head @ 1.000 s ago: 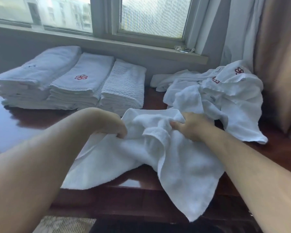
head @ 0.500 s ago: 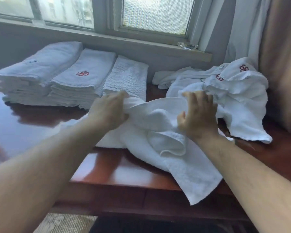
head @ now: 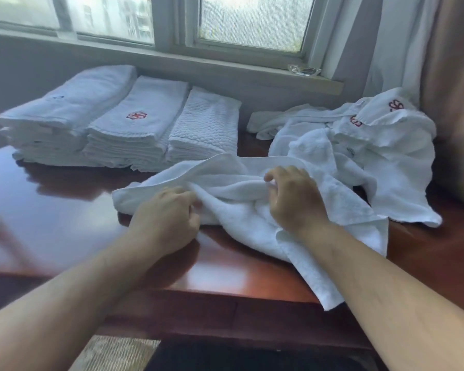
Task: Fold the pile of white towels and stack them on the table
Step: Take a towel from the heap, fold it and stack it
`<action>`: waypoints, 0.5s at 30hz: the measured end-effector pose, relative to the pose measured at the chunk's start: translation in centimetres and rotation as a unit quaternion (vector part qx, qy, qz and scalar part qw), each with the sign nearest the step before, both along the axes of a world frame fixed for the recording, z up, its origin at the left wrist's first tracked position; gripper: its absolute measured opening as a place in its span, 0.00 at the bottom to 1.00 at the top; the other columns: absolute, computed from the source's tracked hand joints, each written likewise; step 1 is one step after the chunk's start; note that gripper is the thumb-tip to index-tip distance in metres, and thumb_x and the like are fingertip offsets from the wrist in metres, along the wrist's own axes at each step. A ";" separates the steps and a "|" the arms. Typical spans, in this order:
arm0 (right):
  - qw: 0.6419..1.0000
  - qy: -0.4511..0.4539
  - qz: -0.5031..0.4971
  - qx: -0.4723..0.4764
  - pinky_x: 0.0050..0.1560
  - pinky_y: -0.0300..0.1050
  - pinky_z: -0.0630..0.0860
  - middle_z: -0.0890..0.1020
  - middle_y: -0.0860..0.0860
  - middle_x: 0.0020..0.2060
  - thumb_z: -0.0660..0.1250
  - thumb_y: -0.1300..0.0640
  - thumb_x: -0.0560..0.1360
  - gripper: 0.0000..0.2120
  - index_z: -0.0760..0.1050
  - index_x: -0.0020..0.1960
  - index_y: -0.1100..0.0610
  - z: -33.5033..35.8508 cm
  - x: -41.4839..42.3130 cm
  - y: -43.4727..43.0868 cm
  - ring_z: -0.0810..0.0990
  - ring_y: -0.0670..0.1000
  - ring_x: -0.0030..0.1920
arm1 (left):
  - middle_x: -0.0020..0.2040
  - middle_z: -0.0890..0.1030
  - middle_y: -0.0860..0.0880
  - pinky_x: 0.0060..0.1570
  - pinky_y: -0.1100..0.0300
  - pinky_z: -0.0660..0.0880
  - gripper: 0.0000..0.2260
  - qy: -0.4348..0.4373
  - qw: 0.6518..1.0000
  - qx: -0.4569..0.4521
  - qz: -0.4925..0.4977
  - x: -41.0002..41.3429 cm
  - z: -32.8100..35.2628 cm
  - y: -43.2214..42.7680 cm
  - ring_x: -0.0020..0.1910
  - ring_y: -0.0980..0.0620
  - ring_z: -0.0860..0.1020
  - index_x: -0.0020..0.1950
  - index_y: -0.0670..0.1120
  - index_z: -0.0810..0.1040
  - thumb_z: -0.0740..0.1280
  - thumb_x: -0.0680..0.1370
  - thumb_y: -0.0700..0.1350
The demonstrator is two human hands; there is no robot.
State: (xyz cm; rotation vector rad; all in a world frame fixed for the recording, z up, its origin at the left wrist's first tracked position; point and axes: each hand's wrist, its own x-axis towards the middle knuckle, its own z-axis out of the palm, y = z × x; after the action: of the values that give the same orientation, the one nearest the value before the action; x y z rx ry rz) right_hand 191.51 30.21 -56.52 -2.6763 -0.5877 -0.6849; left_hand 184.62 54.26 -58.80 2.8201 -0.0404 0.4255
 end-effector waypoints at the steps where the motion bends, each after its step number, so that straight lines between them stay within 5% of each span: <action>1: 0.996 0.028 0.078 0.036 0.50 0.50 0.73 0.78 0.46 0.43 0.64 0.49 0.77 0.09 0.77 0.54 0.51 0.1 -0.5 0.1 0.74 0.50 0.47 | 0.59 0.78 0.50 0.58 0.51 0.73 0.17 0.024 1.000 0.014 -0.010 0.2 -0.2 0.1 0.60 0.45 0.73 0.62 0.55 0.79 0.62 0.74 0.49; 4: 0.971 0.179 0.110 -0.113 0.58 0.47 0.71 0.77 0.45 0.48 0.61 0.28 0.69 0.24 0.77 0.50 0.47 -0.3 -0.8 0.0 0.72 0.48 0.55 | 0.67 0.70 0.53 0.66 0.47 0.71 0.27 0.068 0.997 -0.003 -0.038 0.7 -0.6 0.1 0.66 0.47 0.67 0.73 0.61 0.68 0.61 0.73 0.58; 7: 0.970 0.163 0.071 -0.165 0.61 0.49 0.70 0.76 0.47 0.49 0.65 0.41 0.78 0.13 0.75 0.43 0.49 -0.8 -0.2 -0.8 0.72 0.53 0.59 | 0.60 0.73 0.54 0.61 0.50 0.73 0.19 0.065 0.997 -0.004 -0.045 1.9 -0.6 -0.1 0.64 0.50 0.71 0.67 0.63 0.72 0.65 0.77 0.62; 10: 0.984 0.171 0.048 -0.023 0.41 0.46 0.65 0.74 0.46 0.35 0.62 0.50 0.82 0.19 0.65 0.34 0.53 -0.4 0.2 -1.1 0.73 0.53 0.42 | 0.49 0.76 0.54 0.54 0.53 0.72 0.09 0.031 0.995 0.016 -0.088 2.4 0.4 -0.2 0.55 0.50 0.78 0.52 0.53 0.81 0.66 0.80 0.57; 12: 0.982 0.178 0.003 0.060 0.39 0.48 0.66 0.76 0.49 0.34 0.59 0.51 0.83 0.18 0.67 0.36 0.54 0.4 0.7 -1.7 0.74 0.53 0.39 | 0.46 0.78 0.51 0.53 0.47 0.71 0.13 0.074 0.976 -0.104 -0.177 2.3 1.0 0.2 0.50 0.51 0.78 0.50 0.44 0.80 0.66 0.81 0.53; 15: 0.980 0.193 -0.009 0.039 0.41 0.49 0.70 0.78 0.50 0.38 0.58 0.50 0.84 0.15 0.70 0.40 0.54 0.9 1.1 -2.1 0.76 0.52 0.41 | 0.52 0.82 0.41 0.61 0.50 0.72 0.15 0.140 0.870 -0.389 -0.267 1.2 2.6 0.4 0.53 0.53 0.75 0.57 0.36 0.78 0.61 0.84 0.48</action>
State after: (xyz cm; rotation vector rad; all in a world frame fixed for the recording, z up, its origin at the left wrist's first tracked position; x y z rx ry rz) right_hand 192.64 28.09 -55.60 -2.6414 -0.4210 -0.1748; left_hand 185.81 54.67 -56.20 1.9255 -0.4649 -0.0985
